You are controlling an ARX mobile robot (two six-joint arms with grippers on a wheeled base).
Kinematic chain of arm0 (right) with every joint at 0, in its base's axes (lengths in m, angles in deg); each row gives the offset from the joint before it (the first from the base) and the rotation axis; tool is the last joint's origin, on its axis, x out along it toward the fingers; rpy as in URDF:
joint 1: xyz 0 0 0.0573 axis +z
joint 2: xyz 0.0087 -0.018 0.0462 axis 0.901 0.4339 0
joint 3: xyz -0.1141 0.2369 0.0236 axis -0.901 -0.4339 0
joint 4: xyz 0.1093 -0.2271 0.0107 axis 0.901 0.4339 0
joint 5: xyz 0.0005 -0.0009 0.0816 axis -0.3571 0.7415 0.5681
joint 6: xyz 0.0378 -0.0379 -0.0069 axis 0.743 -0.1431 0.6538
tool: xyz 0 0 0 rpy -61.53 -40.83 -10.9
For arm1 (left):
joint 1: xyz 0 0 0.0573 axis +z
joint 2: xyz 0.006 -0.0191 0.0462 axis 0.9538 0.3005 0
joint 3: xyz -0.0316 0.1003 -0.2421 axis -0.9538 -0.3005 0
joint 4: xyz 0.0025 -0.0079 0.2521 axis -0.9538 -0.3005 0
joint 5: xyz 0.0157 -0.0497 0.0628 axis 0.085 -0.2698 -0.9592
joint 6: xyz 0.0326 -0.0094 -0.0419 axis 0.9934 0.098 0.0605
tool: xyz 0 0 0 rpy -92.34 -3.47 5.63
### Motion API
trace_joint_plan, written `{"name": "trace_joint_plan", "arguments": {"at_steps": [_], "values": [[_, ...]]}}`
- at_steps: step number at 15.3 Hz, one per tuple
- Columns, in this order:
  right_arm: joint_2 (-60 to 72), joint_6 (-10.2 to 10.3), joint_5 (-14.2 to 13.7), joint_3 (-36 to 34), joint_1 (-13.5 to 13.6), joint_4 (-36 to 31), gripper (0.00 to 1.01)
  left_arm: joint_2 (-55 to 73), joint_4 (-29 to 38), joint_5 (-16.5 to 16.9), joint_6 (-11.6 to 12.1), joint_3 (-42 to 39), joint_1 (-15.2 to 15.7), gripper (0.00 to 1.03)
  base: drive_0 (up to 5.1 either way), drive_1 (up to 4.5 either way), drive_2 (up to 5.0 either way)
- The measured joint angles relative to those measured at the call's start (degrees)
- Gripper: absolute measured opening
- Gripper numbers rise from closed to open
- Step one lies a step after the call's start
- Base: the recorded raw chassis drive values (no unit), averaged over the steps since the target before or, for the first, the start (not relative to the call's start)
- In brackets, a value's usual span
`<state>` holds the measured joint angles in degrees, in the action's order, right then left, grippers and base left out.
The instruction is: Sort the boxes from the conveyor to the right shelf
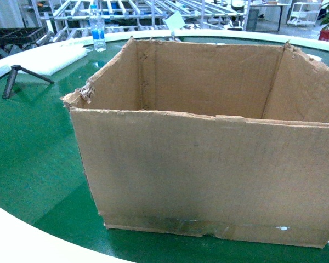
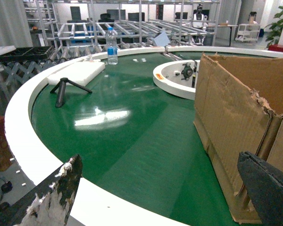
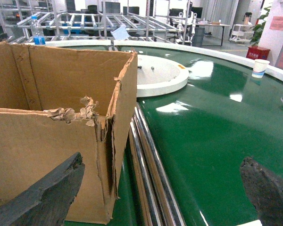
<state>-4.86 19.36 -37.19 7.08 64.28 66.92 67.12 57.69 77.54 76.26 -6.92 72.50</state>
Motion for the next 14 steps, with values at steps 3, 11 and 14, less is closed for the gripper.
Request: {"name": "trace_joint_plan", "arguments": {"at_steps": [3, 11, 14], "values": [[0.0, 0.0, 0.0, 0.0, 0.0, 0.0, 0.98, 0.0, 0.0, 0.02, 0.0, 0.0, 0.0, 0.98, 0.0, 0.0, 0.0], [0.0, 0.0, -0.02, 0.0, 0.0, 0.0, 0.98, 0.0, 0.0, 0.02, 0.0, 0.0, 0.0, 0.98, 0.0, 0.0, 0.0], [0.0, 0.0, -0.02, 0.0, 0.0, 0.0, 0.98, 0.0, 0.0, 0.0, 0.0, 0.0, 0.0, 0.98, 0.0, 0.0, 0.0]]}}
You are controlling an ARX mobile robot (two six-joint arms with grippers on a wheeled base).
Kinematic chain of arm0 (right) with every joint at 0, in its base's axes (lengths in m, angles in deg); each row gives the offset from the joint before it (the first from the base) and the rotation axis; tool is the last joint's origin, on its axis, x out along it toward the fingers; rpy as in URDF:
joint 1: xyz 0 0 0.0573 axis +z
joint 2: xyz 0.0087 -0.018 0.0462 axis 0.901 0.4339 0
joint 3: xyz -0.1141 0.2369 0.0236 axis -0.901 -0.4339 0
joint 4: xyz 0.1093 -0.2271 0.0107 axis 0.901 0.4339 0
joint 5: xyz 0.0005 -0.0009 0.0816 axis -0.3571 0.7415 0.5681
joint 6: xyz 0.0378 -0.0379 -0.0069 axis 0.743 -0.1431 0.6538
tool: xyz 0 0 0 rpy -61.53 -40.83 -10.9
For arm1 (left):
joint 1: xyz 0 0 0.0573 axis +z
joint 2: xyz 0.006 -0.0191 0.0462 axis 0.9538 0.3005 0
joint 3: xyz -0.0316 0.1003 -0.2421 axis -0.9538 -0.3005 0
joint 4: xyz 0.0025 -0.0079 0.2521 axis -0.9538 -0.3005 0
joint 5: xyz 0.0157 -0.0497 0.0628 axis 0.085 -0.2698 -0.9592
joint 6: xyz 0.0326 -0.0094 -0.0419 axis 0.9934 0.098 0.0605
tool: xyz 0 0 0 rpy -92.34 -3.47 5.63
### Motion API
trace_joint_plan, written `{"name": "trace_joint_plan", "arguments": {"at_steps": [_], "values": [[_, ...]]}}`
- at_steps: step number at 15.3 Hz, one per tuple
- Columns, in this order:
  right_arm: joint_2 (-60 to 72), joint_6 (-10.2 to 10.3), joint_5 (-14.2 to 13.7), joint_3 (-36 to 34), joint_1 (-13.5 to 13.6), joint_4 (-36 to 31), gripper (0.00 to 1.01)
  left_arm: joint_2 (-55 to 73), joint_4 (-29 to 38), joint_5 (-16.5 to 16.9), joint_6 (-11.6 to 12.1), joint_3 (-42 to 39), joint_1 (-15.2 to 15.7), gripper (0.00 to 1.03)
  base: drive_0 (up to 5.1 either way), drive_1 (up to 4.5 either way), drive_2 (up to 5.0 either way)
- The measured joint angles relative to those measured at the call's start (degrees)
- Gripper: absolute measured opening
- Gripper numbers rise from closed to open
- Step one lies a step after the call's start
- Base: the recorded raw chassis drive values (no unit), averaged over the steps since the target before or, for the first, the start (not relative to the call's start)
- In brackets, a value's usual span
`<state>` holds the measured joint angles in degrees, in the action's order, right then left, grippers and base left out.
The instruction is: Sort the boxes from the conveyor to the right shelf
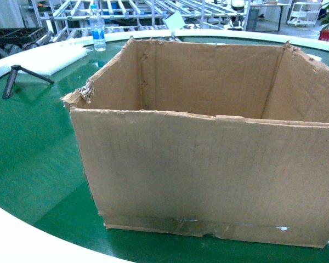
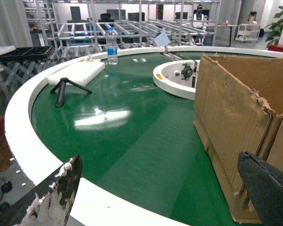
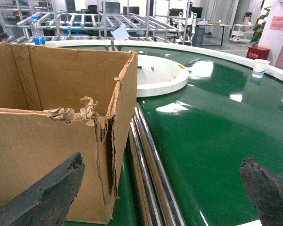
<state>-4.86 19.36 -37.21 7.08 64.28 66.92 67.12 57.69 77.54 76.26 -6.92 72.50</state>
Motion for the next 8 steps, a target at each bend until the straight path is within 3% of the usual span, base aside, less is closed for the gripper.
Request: {"name": "trace_joint_plan", "arguments": {"at_steps": [8], "values": [[0.09, 0.0, 0.02, 0.0, -0.07, -0.31, 0.98, 0.0, 0.0, 0.0, -0.02, 0.0, 0.0, 0.98, 0.0, 0.0, 0.0]]}}
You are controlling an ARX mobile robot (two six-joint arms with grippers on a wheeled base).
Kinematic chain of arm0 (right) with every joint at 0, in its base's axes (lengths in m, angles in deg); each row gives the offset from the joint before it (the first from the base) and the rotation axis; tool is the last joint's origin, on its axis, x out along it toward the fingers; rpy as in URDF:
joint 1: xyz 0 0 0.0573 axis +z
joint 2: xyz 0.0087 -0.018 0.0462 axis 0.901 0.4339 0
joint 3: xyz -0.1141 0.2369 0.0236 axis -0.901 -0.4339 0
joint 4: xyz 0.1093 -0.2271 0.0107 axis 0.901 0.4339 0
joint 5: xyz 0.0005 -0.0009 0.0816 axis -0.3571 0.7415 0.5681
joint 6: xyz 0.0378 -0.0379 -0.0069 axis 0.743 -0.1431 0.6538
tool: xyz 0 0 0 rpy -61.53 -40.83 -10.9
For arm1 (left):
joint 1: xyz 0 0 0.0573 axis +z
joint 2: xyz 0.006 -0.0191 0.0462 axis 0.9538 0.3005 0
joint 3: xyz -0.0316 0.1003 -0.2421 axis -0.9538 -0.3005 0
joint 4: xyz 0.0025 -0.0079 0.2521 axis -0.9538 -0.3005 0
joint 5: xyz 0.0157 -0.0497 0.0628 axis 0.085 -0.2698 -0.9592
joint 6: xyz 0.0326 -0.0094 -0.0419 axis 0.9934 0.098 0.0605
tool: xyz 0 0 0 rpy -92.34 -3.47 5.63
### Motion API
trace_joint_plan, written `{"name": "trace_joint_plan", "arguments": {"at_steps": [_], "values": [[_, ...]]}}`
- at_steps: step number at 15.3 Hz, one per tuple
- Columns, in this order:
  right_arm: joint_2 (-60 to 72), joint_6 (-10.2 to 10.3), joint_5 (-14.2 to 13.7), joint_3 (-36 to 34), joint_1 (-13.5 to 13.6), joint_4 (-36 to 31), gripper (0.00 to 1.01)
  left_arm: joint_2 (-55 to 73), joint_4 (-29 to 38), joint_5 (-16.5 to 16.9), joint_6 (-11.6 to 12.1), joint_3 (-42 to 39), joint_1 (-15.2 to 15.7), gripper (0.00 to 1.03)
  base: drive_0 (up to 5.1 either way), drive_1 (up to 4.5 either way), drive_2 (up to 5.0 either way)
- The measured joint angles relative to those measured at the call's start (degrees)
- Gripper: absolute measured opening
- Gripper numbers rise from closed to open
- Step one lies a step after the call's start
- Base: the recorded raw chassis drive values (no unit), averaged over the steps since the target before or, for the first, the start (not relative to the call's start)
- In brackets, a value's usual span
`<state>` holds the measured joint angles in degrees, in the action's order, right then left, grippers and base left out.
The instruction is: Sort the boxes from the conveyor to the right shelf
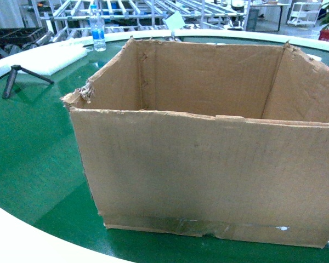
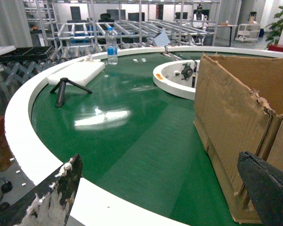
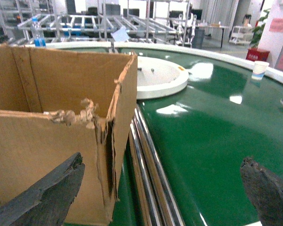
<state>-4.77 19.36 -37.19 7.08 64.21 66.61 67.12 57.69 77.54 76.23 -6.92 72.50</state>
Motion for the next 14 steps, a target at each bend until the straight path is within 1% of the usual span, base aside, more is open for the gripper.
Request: {"name": "trace_joint_plan", "arguments": {"at_steps": [1, 2, 3, 4, 7, 9, 10, 11, 12, 13, 14], "values": [[3.91, 0.02, -0.26, 0.02, -0.31, -6.19, 0.98, 1.64, 3.34, 0.02, 0.04, 0.02, -0.15, 0.98, 0.0, 0.0, 0.0], [11.52, 0.22, -0.85, 0.5, 0.37, -11.23, 0.98, 9.49, 11.15, 0.81, -0.24, 1.16, 0.39, 0.98, 0.0, 0.0, 0.0], [19.96, 0.13, -0.83, 2.12, 2.54, -16.55, 0.98, 19.61, 17.31, 2.21, -1.27, 3.28, 0.74, 0.98, 0.0, 0.0, 0.0], [28.06, -0.52, -0.9, 5.81, 4.5, -22.49, 0.98, 28.85, 21.9, 2.01, -2.29, 6.45, -0.39, 0.98, 0.0, 0.0, 0.0], [37.66, -1.09, -0.7, 12.48, 5.88, -26.91, 0.98, 39.85, 24.81, 1.49, -2.73, 12.52, -4.13, 0.98, 0.0, 0.0, 0.0], [42.71, -1.27, -0.02, 16.46, 6.1, -26.14, 0.98, 45.68, 23.47, 0.83, -2.51, 17.2, -6.69, 0.98, 0.0, 0.0, 0.0], [45.75, -1.38, 0.31, 18.62, 6.1, -25.73, 0.98, 49.13, 21.77, -0.37, -2.54, 20.26, -8.31, 0.98, 0.0, 0.0, 0.0], [50.45, -1.57, 1.31, 21.7, 6.05, -25.59, 0.98, 54.51, 20.35, -1.6, -2.56, 24.7, -10.8, 0.98, 0.0, 0.0, 0.0], [53.75, -1.6, 1.31, 23.21, 6.03, -25.46, 0.98, 59.12, 20.37, -1.49, -2.54, 27.43, -11.89, 0.98, 0.0, 0.0, 0.0], [53.62, -1.64, 1.44, 22.99, 6.01, -25.16, 0.98, 59.45, 19.45, -1.73, -2.56, 26.84, -11.76, 0.98, 0.0, 0.0, 0.0], [52.98, -1.66, 1.44, 22.99, 5.97, -25.46, 0.98, 58.99, 19.93, -1.88, -2.56, 26.82, -11.56, 0.98, 0.0, 0.0, 0.0]]}}
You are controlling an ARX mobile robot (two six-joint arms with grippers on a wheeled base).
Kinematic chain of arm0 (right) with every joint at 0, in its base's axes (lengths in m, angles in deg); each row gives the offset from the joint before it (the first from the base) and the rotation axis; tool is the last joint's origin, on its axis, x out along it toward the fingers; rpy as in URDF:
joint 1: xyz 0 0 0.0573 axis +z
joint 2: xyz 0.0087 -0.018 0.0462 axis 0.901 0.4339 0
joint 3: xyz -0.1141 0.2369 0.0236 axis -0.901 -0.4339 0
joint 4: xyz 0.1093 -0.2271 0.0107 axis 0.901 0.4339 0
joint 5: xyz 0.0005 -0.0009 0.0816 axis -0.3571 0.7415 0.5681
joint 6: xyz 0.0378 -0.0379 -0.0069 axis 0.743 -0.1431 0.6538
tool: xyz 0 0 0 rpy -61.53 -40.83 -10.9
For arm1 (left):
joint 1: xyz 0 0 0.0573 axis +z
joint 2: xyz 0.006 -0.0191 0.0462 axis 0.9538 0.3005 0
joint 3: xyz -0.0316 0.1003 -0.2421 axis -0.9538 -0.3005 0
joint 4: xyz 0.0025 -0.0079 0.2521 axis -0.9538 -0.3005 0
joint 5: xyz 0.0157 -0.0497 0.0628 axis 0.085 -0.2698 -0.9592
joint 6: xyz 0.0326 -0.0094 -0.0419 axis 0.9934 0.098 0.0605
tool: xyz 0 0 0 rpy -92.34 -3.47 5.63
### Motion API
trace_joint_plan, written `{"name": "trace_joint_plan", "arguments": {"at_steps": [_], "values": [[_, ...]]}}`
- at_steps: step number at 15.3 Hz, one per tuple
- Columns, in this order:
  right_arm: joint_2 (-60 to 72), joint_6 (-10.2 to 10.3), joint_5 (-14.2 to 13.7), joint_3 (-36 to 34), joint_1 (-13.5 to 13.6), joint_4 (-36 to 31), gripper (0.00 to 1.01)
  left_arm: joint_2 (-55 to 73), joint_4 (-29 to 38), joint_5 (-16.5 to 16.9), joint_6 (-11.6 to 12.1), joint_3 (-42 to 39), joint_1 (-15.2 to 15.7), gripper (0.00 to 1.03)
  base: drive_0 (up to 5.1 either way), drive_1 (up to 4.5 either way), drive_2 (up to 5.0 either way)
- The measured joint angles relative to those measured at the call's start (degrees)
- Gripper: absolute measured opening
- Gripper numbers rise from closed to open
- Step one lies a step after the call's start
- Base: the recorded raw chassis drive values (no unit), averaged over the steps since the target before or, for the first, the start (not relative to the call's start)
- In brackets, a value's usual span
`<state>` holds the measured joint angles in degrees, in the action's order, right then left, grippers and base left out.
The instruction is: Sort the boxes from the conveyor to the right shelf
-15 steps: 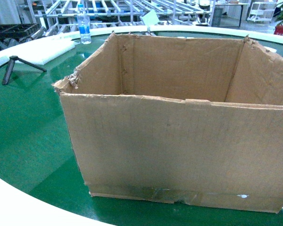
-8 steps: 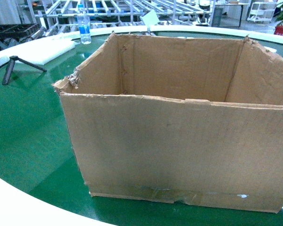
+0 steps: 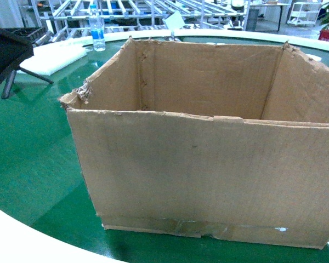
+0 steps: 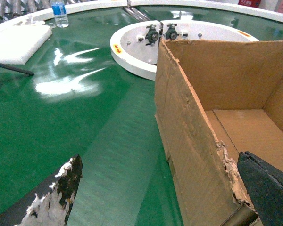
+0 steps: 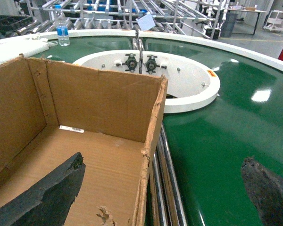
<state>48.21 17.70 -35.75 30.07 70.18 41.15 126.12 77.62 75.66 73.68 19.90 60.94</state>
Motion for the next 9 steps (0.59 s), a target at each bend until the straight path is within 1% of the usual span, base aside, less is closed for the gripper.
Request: {"name": "trace_joint_plan", "arguments": {"at_steps": [2, 3, 4, 6, 7, 8, 9], "values": [[-0.13, -0.07, 0.04, 0.02, -0.02, 0.2, 0.98, -0.15, -0.39, -0.04, -0.02, 0.02, 0.0, 0.98, 0.0, 0.0, 0.0], [0.57, -0.09, 1.4, 0.72, -0.79, 2.25, 0.98, 0.98, -4.37, 0.77, -1.36, 1.51, -0.02, 0.98, 0.0, 0.0, 0.0], [2.36, -0.13, 2.21, 2.34, -1.4, 3.56, 0.98, 3.56, -7.28, 0.48, -3.43, 4.48, -0.79, 0.98, 0.0, 0.0, 0.0], [4.37, -1.33, 2.93, 6.82, -1.38, 6.62, 0.98, 6.32, -13.94, 0.35, -5.84, 11.21, -2.75, 0.98, 0.0, 0.0, 0.0], [4.68, -1.95, 3.54, 9.07, -0.92, 8.7, 0.98, 7.52, -16.72, -1.03, -6.38, 14.34, -3.67, 0.98, 0.0, 0.0, 0.0], [5.14, -2.29, 3.85, 10.38, -0.79, 10.8, 0.98, 9.05, -15.76, -3.17, -6.03, 15.43, -4.2, 0.98, 0.0, 0.0, 0.0], [6.14, -3.58, 4.11, 11.61, 0.24, 13.79, 0.98, 11.15, -18.21, -4.87, -5.84, 16.94, -5.05, 0.98, 0.0, 0.0, 0.0]]}}
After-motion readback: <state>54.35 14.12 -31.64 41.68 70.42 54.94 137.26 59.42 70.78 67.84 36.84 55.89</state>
